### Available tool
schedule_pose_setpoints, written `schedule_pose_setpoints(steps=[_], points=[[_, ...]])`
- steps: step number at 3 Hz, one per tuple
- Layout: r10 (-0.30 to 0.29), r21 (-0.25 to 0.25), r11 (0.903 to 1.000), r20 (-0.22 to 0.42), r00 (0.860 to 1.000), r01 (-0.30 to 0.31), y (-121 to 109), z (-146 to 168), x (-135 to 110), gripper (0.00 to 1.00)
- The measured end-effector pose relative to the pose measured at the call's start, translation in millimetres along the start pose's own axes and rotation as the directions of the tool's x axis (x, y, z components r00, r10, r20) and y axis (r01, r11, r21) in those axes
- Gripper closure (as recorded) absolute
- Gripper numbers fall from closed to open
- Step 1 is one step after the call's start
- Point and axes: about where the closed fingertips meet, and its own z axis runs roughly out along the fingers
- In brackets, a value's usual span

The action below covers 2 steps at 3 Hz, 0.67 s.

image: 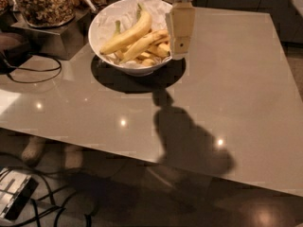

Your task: Pick banana from white bowl

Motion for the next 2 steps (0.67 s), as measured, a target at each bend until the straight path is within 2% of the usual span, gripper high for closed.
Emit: schedule_pose_setpoints(steps=[2], points=[[-0.063,-0.017,0.9978,0.06,0.996,0.065,-39,17,-23,0.0]])
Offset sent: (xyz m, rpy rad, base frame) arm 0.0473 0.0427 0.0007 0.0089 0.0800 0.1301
